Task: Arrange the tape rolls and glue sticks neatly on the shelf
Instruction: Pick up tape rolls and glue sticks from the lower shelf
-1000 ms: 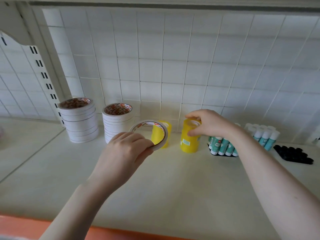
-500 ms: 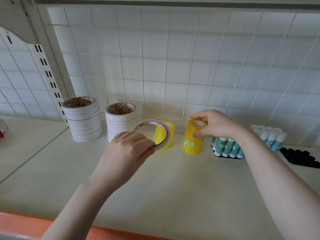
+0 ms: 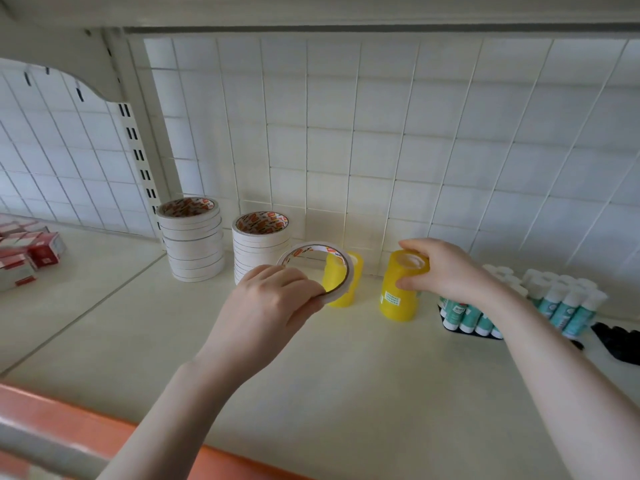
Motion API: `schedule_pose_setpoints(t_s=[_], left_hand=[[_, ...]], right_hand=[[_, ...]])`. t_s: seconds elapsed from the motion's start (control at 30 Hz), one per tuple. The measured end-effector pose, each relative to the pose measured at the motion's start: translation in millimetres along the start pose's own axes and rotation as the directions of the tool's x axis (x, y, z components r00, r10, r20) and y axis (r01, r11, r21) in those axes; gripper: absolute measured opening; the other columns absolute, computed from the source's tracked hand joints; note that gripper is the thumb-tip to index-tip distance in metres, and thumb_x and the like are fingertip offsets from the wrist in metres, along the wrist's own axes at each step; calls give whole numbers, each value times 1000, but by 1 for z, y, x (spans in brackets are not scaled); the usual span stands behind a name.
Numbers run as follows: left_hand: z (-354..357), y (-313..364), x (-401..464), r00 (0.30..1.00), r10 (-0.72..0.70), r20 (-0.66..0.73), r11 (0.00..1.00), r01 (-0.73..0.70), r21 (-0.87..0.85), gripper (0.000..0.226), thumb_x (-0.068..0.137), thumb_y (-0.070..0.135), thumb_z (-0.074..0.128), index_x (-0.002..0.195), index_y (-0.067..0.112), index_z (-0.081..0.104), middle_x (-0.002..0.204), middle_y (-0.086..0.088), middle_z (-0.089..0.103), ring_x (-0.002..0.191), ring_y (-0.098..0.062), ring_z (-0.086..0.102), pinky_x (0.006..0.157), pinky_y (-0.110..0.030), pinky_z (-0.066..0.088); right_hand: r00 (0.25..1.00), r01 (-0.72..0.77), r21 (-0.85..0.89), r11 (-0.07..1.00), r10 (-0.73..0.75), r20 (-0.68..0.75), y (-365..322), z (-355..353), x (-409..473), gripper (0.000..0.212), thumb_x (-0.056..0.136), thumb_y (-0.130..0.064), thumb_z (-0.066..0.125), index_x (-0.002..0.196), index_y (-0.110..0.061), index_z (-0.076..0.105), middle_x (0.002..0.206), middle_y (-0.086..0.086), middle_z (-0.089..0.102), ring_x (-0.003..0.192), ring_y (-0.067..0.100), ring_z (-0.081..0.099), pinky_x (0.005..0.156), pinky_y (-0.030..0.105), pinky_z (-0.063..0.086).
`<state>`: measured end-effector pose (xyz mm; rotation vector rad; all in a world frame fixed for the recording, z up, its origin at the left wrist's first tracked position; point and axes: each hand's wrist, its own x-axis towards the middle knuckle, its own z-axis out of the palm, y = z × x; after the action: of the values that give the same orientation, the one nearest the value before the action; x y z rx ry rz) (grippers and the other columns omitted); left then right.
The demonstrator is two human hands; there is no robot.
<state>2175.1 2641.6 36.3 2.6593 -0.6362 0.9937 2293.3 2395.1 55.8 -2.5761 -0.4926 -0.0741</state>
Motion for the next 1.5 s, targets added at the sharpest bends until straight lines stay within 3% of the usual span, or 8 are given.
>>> schedule_pose_setpoints(t_s=[0.1,0.17,0.37,0.6,0.77,1.1,1.27,1.5], left_hand=[[-6,1,0,1000,-15,-6,1000,15,7,27,89,34,49,82,18,69,74,7,61,64,-18,56,65,-27,41],[-13,-2,1,1000,-24,-13,1000,24,18,27,89,35,50,83,18,70,75,7,63,66,-19,57,64,-32,45],[-41,-35,3,999,-40,-12,998,41,49,30,88,36,49,84,16,70,77,3,66,69,-22,61,64,-33,49],[-70,-101,8,999,-28,-26,998,29,56,32,85,36,49,84,14,72,78,1,68,69,-24,64,66,-34,52],[-88,-153,14,999,-36,-23,997,38,63,35,84,38,47,86,14,73,75,0,68,68,-24,62,63,-34,50],[-80,-220,21,985,-157,77,988,156,12,23,90,34,57,92,18,74,81,-3,67,77,-25,60,68,-38,48],[-67,-227,20,980,-159,120,986,164,-31,33,80,40,47,89,21,72,80,-2,67,77,-26,61,66,-42,50],[-61,-233,26,964,-182,194,979,197,-61,13,89,25,61,96,21,71,91,2,68,87,-19,60,76,-39,49]], right_hand=[[995,83,-33,996,-85,-51,-2,0,-6,69,78,-35,73,138,-20,44,139,0,44,125,15,43,97,22,31],[962,161,-84,983,-176,-209,-5,1,-9,53,82,-30,70,130,-18,53,130,1,51,120,17,47,95,24,32],[809,265,-190,945,-325,-490,-31,23,-19,20,77,-8,72,97,-11,70,92,6,66,88,29,63,76,32,45],[820,311,-225,923,-380,-427,-68,76,-18,14,73,-13,71,87,-12,71,81,5,67,74,29,65,61,39,54],[827,310,-306,900,-415,-380,-104,118,-12,14,67,-23,61,77,-18,69,71,-2,66,64,23,65,48,31,53],[883,238,-376,896,-360,-299,-128,176,-6,7,68,-28,53,66,-27,60,63,-10,56,58,9,55,47,20,41],[893,215,-361,908,-332,-305,-123,181,-6,4,68,-22,63,69,-26,61,67,-11,57,65,13,56,51,25,47],[886,214,-362,907,-336,-320,-117,186,-5,6,72,-23,58,71,-25,63,71,-12,55,69,12,52,53,25,47]])
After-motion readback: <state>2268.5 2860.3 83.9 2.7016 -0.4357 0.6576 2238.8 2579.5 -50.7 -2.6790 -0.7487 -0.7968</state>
